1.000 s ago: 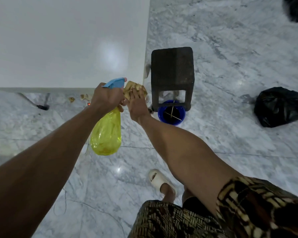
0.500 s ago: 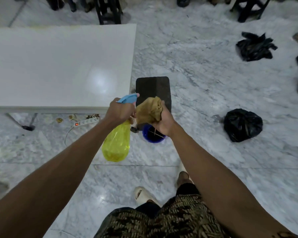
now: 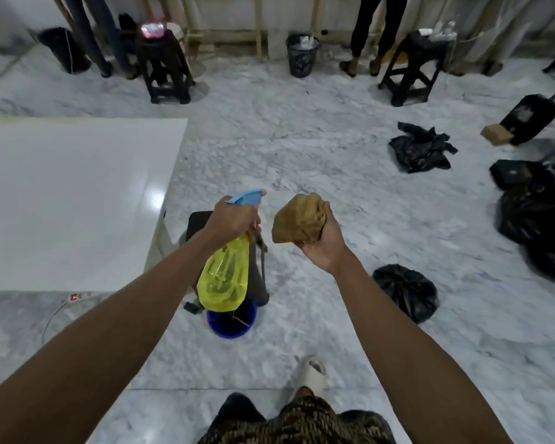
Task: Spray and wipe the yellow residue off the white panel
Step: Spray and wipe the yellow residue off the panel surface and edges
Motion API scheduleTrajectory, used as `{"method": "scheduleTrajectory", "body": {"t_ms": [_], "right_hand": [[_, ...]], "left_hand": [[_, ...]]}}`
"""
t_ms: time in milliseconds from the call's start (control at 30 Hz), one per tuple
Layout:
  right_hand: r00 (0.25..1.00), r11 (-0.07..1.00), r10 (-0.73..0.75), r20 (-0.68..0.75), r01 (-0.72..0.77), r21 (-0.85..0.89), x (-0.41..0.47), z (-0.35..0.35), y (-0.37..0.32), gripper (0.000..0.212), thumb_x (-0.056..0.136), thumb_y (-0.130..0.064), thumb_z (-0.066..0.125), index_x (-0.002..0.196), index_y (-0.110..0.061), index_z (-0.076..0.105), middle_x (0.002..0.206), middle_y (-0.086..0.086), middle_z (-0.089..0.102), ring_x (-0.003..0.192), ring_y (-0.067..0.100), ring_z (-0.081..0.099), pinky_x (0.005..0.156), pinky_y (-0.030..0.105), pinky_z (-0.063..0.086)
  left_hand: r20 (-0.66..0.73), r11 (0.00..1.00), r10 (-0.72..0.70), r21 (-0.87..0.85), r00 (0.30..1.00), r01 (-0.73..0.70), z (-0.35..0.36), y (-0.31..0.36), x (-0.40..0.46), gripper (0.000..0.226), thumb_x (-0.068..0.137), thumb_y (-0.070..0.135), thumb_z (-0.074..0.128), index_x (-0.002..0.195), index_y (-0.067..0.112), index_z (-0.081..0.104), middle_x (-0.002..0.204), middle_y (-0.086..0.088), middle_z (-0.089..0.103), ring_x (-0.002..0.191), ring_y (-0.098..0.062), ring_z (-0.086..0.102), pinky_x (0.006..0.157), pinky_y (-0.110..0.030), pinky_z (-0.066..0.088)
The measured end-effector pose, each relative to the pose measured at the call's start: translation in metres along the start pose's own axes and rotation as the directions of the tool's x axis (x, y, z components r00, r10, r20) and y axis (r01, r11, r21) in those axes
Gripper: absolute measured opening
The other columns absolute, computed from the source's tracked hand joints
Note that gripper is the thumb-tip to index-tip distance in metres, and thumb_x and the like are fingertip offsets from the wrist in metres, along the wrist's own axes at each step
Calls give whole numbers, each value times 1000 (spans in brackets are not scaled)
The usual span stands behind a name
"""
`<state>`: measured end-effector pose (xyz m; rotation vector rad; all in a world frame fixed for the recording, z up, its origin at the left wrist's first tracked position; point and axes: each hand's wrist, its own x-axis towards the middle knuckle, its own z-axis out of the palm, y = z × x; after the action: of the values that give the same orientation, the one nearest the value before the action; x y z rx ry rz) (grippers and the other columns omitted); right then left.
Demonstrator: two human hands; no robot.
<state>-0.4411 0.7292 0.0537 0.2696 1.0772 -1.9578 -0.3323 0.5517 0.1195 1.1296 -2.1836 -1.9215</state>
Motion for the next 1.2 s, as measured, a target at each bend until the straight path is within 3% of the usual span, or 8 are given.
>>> {"method": "scheduleTrajectory", "body": {"t_ms": [133,300,567,767,933,1000,1100,1200], "right_hand": [[1000,999,-2,9,2,35,38,-15,-52,71,98,-66,29,142,-16,53,142,16,56,133,33,51,111,47,40],[999,999,25,27,-26,41,105,-3,-97,70,98,-66,29,143,-18,53,143,13,55,134,28,50,112,41,40],[992,996,86,90,-83,-39,271,50,-171,71,99,-65,26,145,-16,50,143,13,54,133,28,48,116,41,35],[970,975,205,132,-191,-112,390,108,-209,70,98,-67,30,140,-17,55,140,13,58,133,28,51,116,43,35],[936,936,301,184,-253,-245,482,178,-232,70,99,-66,26,130,-16,62,131,13,64,126,26,56,109,39,42],[913,909,355,200,-287,-303,524,212,-240,68,99,-66,28,127,-17,65,125,13,67,121,26,59,102,38,47],[879,864,417,229,-305,-401,597,268,-245,67,97,-68,34,132,-18,62,128,12,66,123,27,59,105,39,46],[831,811,486,272,-312,-495,671,325,-246,68,95,-69,36,135,-19,60,133,12,64,126,28,58,112,42,41]], "left_hand": [[-27,999,-42,-10,999,42,31,28,42,39,92,10,64,131,6,68,79,-14,69,65,-23,73,57,-34,58],[-29,998,-45,-41,999,44,45,58,100,38,98,2,57,126,21,74,79,-16,66,60,-20,68,52,-35,58],[-127,992,-104,-82,986,94,31,101,252,31,101,10,60,131,7,71,78,-15,68,62,-22,71,47,-31,54],[-188,985,-150,-119,971,129,-6,148,354,36,96,5,59,128,14,74,81,-18,69,66,-22,71,52,-32,58],[-298,983,-138,-160,944,93,-57,186,422,40,97,6,58,124,32,69,81,-15,70,69,-21,72,50,-27,57],[-345,981,-162,-154,924,114,-80,189,454,38,96,6,59,124,28,71,83,-16,73,73,-24,75,52,-28,57],[-434,966,-239,-199,869,166,-120,191,512,29,96,8,63,122,4,74,81,-19,75,80,-39,77,55,-35,60],[-529,961,-251,-237,810,143,-160,199,566,28,98,9,62,123,6,75,82,-19,74,80,-39,76,56,-36,61]]}}
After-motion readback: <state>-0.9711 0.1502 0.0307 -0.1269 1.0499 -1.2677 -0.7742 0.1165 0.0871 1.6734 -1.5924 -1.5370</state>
